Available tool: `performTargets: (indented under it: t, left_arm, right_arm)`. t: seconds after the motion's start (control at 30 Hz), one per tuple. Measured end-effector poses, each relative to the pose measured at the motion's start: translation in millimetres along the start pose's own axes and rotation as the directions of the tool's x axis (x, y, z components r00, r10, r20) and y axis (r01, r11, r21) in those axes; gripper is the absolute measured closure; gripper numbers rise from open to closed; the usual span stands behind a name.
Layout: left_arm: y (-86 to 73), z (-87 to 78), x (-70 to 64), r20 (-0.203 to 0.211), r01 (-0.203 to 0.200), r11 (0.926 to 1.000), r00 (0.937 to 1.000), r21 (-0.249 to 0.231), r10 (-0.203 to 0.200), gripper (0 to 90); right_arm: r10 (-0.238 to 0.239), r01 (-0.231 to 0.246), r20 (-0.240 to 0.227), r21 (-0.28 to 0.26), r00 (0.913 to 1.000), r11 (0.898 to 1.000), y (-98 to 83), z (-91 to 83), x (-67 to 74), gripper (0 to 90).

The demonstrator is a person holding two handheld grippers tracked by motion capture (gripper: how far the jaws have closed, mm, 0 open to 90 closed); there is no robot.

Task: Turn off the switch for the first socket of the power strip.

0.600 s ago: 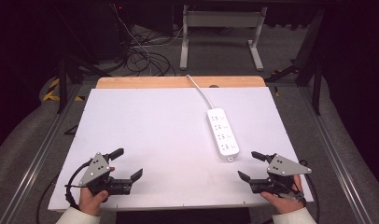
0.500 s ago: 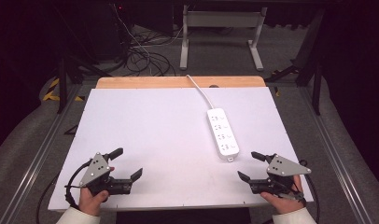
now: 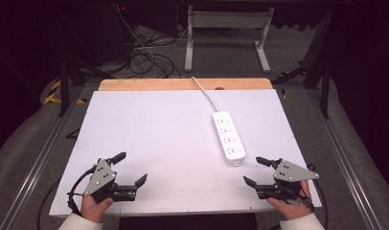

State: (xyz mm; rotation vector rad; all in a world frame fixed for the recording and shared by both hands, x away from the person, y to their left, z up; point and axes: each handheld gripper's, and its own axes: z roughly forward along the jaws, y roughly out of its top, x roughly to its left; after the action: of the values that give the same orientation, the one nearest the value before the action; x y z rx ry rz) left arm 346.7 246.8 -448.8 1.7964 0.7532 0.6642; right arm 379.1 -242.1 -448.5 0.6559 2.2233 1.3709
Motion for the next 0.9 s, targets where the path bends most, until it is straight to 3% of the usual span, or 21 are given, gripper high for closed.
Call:
performTargets:
  t: [0.13, 0.4, 0.73, 0.9]
  left_arm:
    - [0.5, 0.5, -0.9, 0.006, -0.01, 0.9999, 0.9999, 0.007, 0.01, 4.5]
    - [-0.3, -0.2, 1.8, 0.01, 0.033, 0.9994, 0.9994, 0.01, -0.033, 4.4]
    - [-0.5, -0.8, 3.3, 0.002, 0.037, 0.9992, 0.9993, 0.013, -0.037, 4.5]
    - [-0.4, -1.3, 3.7, -0.003, 0.036, 0.9993, 0.9993, 0.013, -0.036, 4.5]
  right_arm:
    - [-0.001, 0.001, -0.01, 0.009, 1.0, 1.0, 0.8, 0.5, 1.0, 27.6]
    - [0.014, -0.013, -0.024, 0.021, 0.9996, 1.0, 4.6, 0.9, -0.7, 29.9]
    - [0.042, -0.04, -0.029, 0.068, 0.9987, 0.997, 23.9, 4.7, -7.4, 34.4]
    - [0.041, -0.039, -0.026, 0.063, 0.9988, 0.997, 34.3, 6.6, -13.4, 35.6]
